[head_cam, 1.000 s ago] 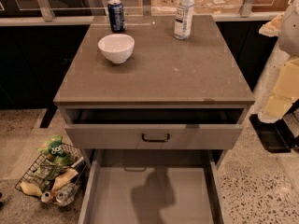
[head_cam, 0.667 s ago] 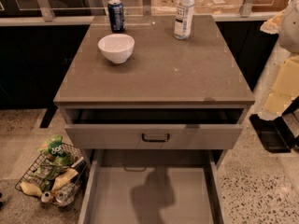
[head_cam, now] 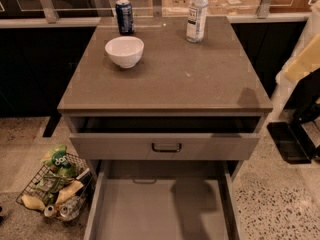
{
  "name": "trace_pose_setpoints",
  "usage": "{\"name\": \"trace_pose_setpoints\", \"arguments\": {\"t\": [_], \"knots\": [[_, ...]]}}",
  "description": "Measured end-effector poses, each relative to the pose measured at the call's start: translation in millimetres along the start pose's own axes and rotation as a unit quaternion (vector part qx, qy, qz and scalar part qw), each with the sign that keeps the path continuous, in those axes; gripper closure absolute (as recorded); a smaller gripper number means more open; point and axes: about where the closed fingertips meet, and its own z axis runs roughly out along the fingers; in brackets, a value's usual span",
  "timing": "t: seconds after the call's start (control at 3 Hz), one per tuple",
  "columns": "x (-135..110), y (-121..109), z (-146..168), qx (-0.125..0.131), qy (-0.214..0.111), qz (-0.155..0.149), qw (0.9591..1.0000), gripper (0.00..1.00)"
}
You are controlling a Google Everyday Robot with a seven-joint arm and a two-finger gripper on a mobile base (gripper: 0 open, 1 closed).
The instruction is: Place blue plastic bottle into middle drawer
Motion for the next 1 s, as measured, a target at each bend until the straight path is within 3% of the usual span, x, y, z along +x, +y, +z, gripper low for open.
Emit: {"name": "trace_pose_setpoints", "arguments": {"t": [0.33, 0.67, 1.0], "knots": [[11.9, -26.0, 3.6, 0.026, -0.105, 0.084, 0.9905, 0.00], [5.4, -46.1, 10.4, 0.047, -0.215, 0.122, 0.9677, 0.00], [-14.1, -78.0, 7.4, 0.089, -0.319, 0.138, 0.9336, 0.00]]}}
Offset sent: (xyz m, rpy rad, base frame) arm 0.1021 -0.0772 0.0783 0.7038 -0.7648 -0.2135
